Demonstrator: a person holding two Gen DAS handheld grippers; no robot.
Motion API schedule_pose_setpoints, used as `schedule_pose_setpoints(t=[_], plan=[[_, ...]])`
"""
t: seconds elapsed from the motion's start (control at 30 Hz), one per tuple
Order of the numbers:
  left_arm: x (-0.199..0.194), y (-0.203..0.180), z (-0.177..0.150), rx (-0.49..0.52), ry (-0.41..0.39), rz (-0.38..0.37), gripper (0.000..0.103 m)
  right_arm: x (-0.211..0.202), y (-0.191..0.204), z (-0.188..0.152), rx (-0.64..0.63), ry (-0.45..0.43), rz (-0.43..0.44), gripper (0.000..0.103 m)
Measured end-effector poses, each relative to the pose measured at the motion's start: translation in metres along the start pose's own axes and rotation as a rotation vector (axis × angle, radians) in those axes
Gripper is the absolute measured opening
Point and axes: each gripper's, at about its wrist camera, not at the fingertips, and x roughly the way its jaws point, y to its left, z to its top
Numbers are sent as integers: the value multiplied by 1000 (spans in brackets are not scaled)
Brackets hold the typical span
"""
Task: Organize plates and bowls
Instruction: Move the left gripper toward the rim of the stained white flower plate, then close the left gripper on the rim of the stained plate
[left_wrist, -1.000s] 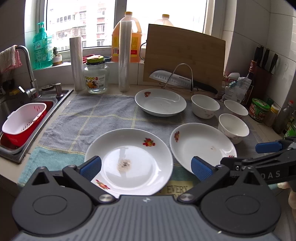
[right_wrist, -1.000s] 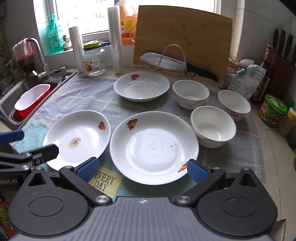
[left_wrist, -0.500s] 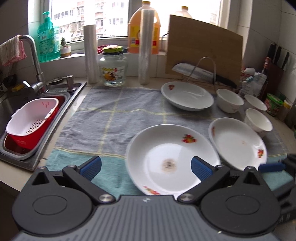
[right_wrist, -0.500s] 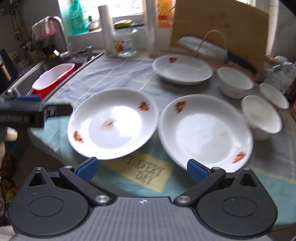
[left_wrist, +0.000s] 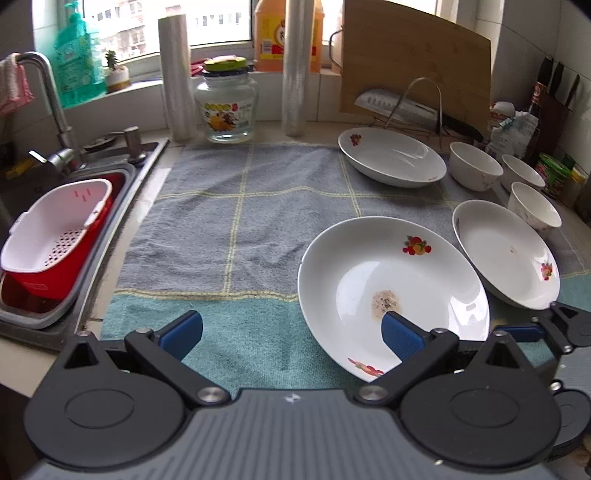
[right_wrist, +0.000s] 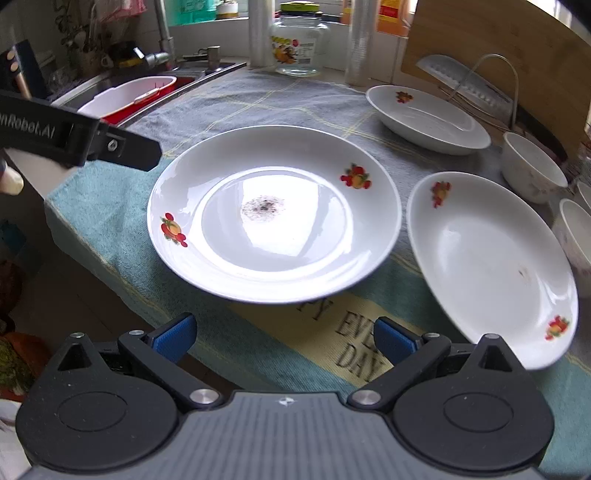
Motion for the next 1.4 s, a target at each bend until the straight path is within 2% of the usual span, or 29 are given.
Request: schedule_pose_setpoints(t=[0.37,0.7,0.8,0.87,1.07,1.3,1.4], plan=[[35,2,25,78,46,-91,102,18,2,13,-25,-40,0,103],[98,-15,40,217,182,-252,102,16,3,8,-14,-80,-4,103],[107,-18,38,256,220,-260,102,16,4,9,-2,-80,-11,103],[107,-21,38,288,212,-252,103,16,5,9,4,-81,-15,103],[107,-19,40,302,212,-260,103,16,6,8,8,-87,-18,103],[105,-15,34,313,157,-274,103,14,7,2,5,-116,-23,103],[105,-15,36,324,163,-283,103,13,8,1,5,-124,-23,103]])
